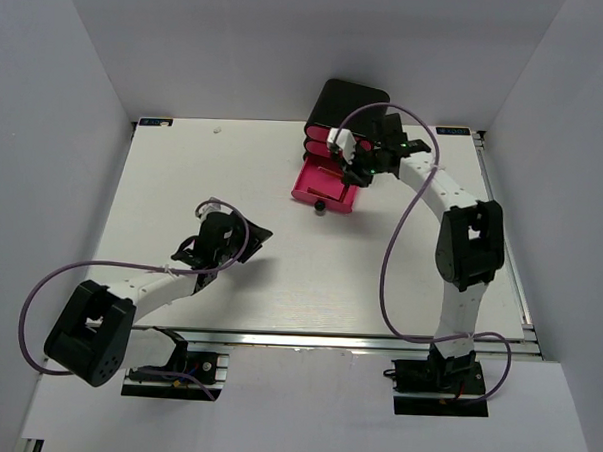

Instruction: Organize the makeup

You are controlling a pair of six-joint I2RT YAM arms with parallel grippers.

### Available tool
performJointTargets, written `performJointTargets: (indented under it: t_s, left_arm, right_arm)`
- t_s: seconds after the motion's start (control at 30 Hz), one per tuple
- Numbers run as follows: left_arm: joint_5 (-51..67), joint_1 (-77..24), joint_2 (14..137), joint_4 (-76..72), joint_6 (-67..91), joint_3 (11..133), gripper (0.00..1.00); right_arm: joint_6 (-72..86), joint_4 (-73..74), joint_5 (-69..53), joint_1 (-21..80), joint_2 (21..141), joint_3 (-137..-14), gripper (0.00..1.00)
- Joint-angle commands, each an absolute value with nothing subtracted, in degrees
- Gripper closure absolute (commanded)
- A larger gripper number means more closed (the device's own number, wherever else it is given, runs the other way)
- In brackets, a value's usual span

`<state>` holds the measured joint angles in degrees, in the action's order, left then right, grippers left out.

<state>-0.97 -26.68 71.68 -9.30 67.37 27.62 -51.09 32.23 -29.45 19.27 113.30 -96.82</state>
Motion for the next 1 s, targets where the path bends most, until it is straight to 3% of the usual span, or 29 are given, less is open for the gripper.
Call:
performJointTargets:
  t_s: [0.0, 0.03, 0.1, 0.13, 0.17, 0.3, 0.43, 0.53, 0.6, 0.73, 0.97]
  left_arm:
    - [1.74, -26.37, 72.24, -12.57, 68.9, 29.71, 0.42]
    - [1.93, -26.37, 72.33, -12.66, 68.99, 29.71, 0.42]
    - [2.02, -26.37, 72.33, -12.57, 69.08, 29.79, 0.42]
    - [1.93, -26.37, 72.16, -12.57, 69.17, 29.62, 0.42]
    - [1.93, -26.37, 71.98, -12.74, 69.34, 29.53, 0.42]
    - [2.28, -26.37, 72.59, -13.62, 69.96, 29.0, 0.42]
    - [3.69, -26.46, 76.1, -15.55, 70.66, 30.84, 0.42]
    - [5.44, -26.46, 81.2, -16.43, 71.28, 34.52, 0.52]
    - [6.94, -26.8, 86.38, -17.66, 71.72, 36.81, 0.72]
    - [8.35, -27.6, 96.31, -15.31, 71.98, 46.72, 0.87]
    - [7.12, -29.71, 112.22, -1.85, 71.98, 64.83, 0.92]
  right_arm:
    - [-40.36, 23.13, -25.42, 21.27, 117.85, -100.1, 0.97]
    - [-39.3, 22.33, -24.7, 21.79, 118.82, -101.76, 0.93]
    - [-38.15, 21.8, -24.0, 22.06, 121.8, -103.79, 0.77]
    - [-37.71, 22.41, -24.17, 22.06, 122.51, -105.89, 0.64]
    - [-37.71, 22.5, -24.43, 22.06, 123.56, -106.26, 0.59]
    - [-38.5, 22.41, -25.31, 22.06, 123.31, -105.65, 0.46]
    - [-39.37, 22.24, -26.01, 21.97, 121.82, -104.5, 0.43]
    - [-38.94, 21.8, -28.64, 21.53, 118.58, -102.58, 0.49]
    - [-39.64, 19.61, -31.98, 21.01, 113.75, -97.93, 0.55]
    - [-43.07, 14.26, -39.01, 19.25, 101.56, -86.33, 1.0]
    - [-37.01, -1.82, -38.5, 15.56, 86.93, -68.13, 1.0]
